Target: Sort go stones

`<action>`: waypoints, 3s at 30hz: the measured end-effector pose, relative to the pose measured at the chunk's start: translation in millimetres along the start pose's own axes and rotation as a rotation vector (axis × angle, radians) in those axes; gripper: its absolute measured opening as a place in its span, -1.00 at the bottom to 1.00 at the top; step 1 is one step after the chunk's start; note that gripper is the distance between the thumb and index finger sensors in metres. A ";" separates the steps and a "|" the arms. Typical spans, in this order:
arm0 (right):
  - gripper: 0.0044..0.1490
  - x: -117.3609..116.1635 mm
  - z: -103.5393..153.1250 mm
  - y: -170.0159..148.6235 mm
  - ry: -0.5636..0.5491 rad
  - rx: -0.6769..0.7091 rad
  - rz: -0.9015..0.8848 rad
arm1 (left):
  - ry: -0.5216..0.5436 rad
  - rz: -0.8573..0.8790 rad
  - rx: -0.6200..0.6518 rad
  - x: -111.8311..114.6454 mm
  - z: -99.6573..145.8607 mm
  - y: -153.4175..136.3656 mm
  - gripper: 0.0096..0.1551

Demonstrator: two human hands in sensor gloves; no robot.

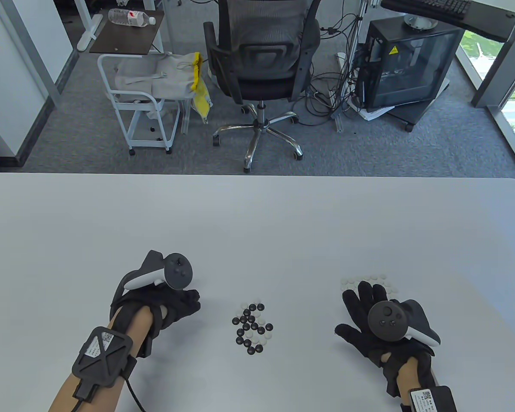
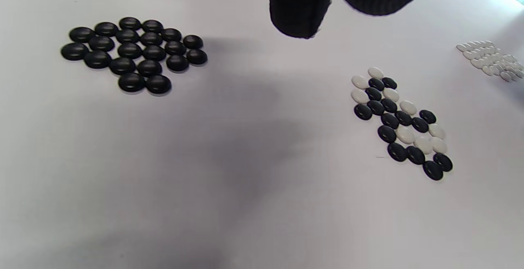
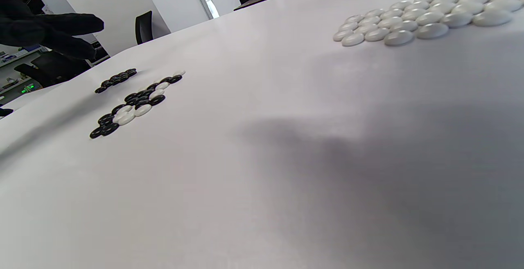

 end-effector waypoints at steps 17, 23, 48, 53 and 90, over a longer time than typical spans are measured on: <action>0.10 0.4 0.7 0.1 0.003 -0.005 0.000 | -0.147 -0.112 0.149 45.6 -52.2 69.8 -0.24; 0.10 0.6 0.9 0.1 0.003 -0.005 0.000 | -0.149 -0.127 0.118 47.9 -54.8 66.5 -0.24; 0.10 -0.7 -0.2 -1.8 0.016 -0.013 -0.007 | -0.059 0.050 -0.234 17.7 -24.0 -71.4 -0.23; 0.10 -0.4 -0.3 -2.2 0.017 -0.016 -0.010 | -0.026 0.001 -0.148 6.7 -14.4 -42.1 -0.24; 0.09 0.3 0.0 -2.6 0.012 -0.014 -0.005 | -0.149 -0.272 0.061 50.5 -39.9 58.8 -0.25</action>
Point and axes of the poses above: the tracker on the back of each hand, its own y axis roughly to the thumb side, its own z axis roughly from the fingertips to the wrist, x = y × z, the point moved 4 cm from there along -z, roughly from the wrist to the fingertips, and after that the axes turned 4 degrees about y, right-handed, at the moved point
